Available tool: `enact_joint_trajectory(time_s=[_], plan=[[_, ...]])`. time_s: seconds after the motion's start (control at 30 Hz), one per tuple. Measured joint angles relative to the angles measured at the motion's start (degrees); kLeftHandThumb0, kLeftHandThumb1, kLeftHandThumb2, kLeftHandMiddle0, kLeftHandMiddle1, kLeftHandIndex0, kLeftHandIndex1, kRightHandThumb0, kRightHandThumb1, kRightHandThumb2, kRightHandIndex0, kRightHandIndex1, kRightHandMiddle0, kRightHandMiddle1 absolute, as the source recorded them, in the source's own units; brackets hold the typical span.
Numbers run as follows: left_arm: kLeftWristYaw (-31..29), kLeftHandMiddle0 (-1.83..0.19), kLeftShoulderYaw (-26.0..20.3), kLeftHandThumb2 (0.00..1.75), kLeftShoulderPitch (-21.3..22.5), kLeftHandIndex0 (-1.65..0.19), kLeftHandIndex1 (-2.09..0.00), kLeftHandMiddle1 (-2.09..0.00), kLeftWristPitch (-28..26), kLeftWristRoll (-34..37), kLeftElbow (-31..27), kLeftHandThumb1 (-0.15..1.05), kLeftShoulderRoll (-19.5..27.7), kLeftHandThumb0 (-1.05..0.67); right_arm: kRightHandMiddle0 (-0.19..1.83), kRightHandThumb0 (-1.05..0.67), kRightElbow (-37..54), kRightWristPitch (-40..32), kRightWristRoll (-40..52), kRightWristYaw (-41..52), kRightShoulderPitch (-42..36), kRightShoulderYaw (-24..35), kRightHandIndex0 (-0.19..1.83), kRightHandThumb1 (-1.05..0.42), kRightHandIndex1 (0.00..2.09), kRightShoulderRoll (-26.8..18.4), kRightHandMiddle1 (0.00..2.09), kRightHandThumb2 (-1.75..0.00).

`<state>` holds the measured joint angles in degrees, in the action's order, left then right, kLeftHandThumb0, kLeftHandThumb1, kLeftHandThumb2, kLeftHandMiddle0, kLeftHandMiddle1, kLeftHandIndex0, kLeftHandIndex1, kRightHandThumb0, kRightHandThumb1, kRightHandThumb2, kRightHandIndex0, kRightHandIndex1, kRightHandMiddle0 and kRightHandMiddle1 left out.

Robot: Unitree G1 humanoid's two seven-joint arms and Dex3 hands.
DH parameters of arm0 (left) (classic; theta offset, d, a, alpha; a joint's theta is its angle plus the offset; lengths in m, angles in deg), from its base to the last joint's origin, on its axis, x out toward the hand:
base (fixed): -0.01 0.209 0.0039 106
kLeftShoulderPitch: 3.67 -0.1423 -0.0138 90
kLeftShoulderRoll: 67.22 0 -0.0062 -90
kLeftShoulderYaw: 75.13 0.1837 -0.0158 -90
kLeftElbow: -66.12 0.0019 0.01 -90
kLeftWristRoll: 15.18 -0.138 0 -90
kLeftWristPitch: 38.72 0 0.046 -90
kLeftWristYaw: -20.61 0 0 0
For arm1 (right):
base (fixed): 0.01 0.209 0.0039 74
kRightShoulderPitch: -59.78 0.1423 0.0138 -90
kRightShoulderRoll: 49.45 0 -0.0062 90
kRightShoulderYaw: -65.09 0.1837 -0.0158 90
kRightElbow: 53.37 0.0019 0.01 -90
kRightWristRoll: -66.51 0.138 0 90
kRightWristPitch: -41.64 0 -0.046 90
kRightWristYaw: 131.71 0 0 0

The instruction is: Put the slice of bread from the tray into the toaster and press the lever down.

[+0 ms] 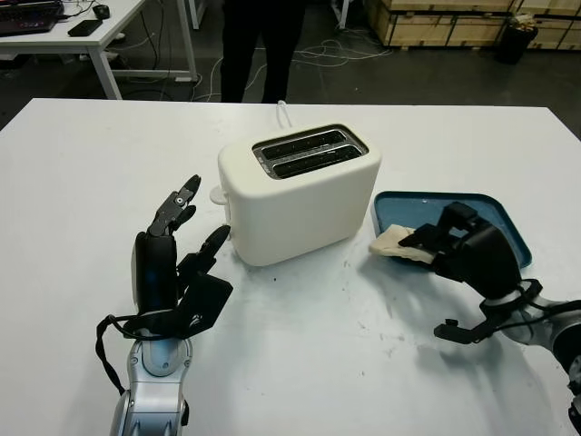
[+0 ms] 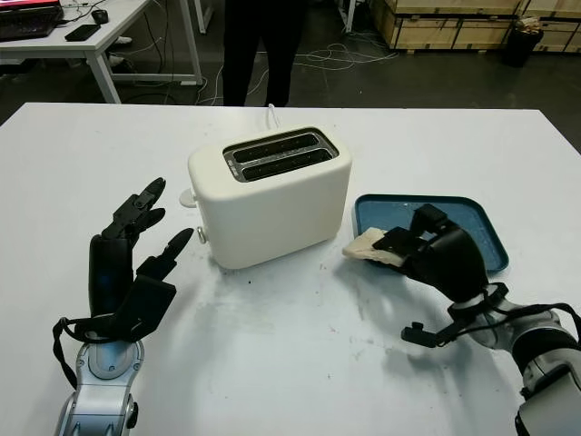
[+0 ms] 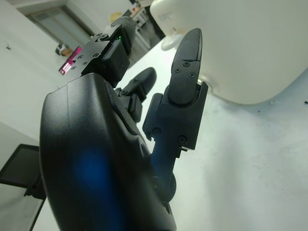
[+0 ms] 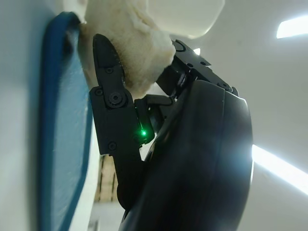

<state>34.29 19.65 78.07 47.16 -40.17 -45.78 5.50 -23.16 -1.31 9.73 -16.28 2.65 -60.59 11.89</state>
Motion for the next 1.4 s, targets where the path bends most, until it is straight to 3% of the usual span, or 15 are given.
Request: enact_joint_trajectory(time_s=[0.2,0.27,0.3,0.37,0.57,0.67,0.73,0.8,0.9,0.97,1.07,1.13,1.2,1.3,1.4], plan=[[0.49,-0.36,0.20,0.10,-0.01,-0.54,0.00,-0.66,0.10,-0.02,0.67,0.92,0.01,-0.39,1.03,-0.38,4.02,6.18,7.33,13.65,0.41,5.59,0.46,-0.92,1.72,-2.22,0.23,-0.05],[0.57,-0.36,0.30,0.10,0.00,-0.54,0.00,-0.66,0.12,-0.03,0.68,0.92,0.00,-0.40,1.01,-0.39,4.75,7.59,11.04,20.40,0.29,7.61,0.42,-0.92,1.73,-2.57,0.23,-0.21],[0.58,-0.36,0.32,0.10,0.00,-0.54,0.00,-0.67,0.13,-0.03,0.69,0.92,0.00,-0.40,0.98,-0.40,5.17,7.74,13.01,24.14,0.22,8.59,0.41,-0.92,1.74,-2.78,0.29,-0.29],[0.62,-0.35,0.32,0.11,0.00,-0.54,0.00,-0.67,0.14,-0.05,0.69,0.92,0.01,-0.40,0.77,-0.43,6.22,7.73,16.64,32.80,0.14,10.56,0.41,-0.92,1.74,-3.62,0.69,-0.43],[1.00,-0.34,0.33,0.10,0.01,-0.54,0.00,-0.67,0.17,-0.02,0.76,0.92,-0.03,-0.40,0.57,-0.48,10.01,6.94,28.94,54.98,0.14,17.15,0.49,-0.92,1.75,-6.46,1.08,-0.54],[1.01,-0.35,0.38,0.10,0.05,-0.54,0.00,-0.68,0.18,-0.03,0.92,0.92,-0.01,-0.41,0.66,-0.52,11.01,5.19,37.50,67.15,0.91,20.66,0.43,-0.92,1.70,-6.75,0.70,-0.55],[1.08,-0.35,0.42,0.10,0.13,-0.54,0.00,-0.68,0.19,-0.03,1.29,0.92,-0.02,-0.41,0.70,-0.58,11.20,2.01,42.88,75.91,2.26,22.96,0.48,-0.92,1.71,-6.75,0.75,-0.55],[1.33,-0.35,0.45,0.09,0.24,-0.54,0.00,-0.68,0.18,-0.04,1.45,0.92,-0.03,-0.40,0.58,-0.60,11.62,-1.78,47.11,83.74,4.31,25.12,0.54,-0.92,1.74,-6.96,1.15,-0.54],[1.51,-0.35,0.50,0.09,0.59,-0.53,0.00,-0.68,0.18,-0.04,1.65,0.92,-0.07,-0.40,0.52,-0.61,12.40,-5.53,49.87,93.80,8.48,27.00,0.58,-0.92,1.74,-7.94,1.43,-0.52],[1.53,-0.34,0.48,0.09,0.87,-0.53,0.00,-0.68,0.18,-0.02,1.71,0.92,-0.07,-0.40,0.52,-0.61,12.41,-7.02,50.64,98.61,11.88,28.18,0.53,-0.92,1.75,-8.47,1.40,-0.50],[1.54,-0.34,0.48,0.10,1.36,-0.53,0.00,-0.69,0.18,-0.05,1.77,0.92,-0.02,-0.41,0.47,-0.54,12.22,-9.57,51.71,104.32,17.39,29.60,0.54,-0.92,1.75,-8.63,1.55,-0.46],[1.53,-0.33,0.49,0.11,1.58,-0.52,0.00,-0.69,0.16,-0.16,1.78,0.92,0.04,-0.41,0.48,-0.50,11.56,-12.30,51.75,107.73,21.87,30.16,0.52,-0.92,1.75,-8.54,1.43,-0.43],[1.48,-0.33,0.49,0.11,1.74,-0.52,0.00,-0.69,0.13,-0.15,1.80,0.92,0.09,-0.40,0.47,-0.48,9.91,-14.78,52.22,111.64,27.12,30.67,0.53,-0.92,1.75,-8.15,1.49,-0.41],[1.43,-0.33,0.48,0.10,2.06,-0.53,0.00,-0.70,0.13,-0.06,1.86,0.92,0.09,-0.42,0.50,-0.52,6.97,-18.62,53.26,116.06,34.61,31.02,0.58,-0.92,1.75,-6.25,1.51,-0.36],[1.40,-0.33,0.39,0.10,2.26,-0.53,0.00,-0.70,0.00,-0.02,1.86,0.92,0.09,-0.42,0.60,-0.58,4.91,-20.68,52.27,117.17,40.60,30.32,0.59,-0.92,1.75,-3.53,1.37,-0.32]])
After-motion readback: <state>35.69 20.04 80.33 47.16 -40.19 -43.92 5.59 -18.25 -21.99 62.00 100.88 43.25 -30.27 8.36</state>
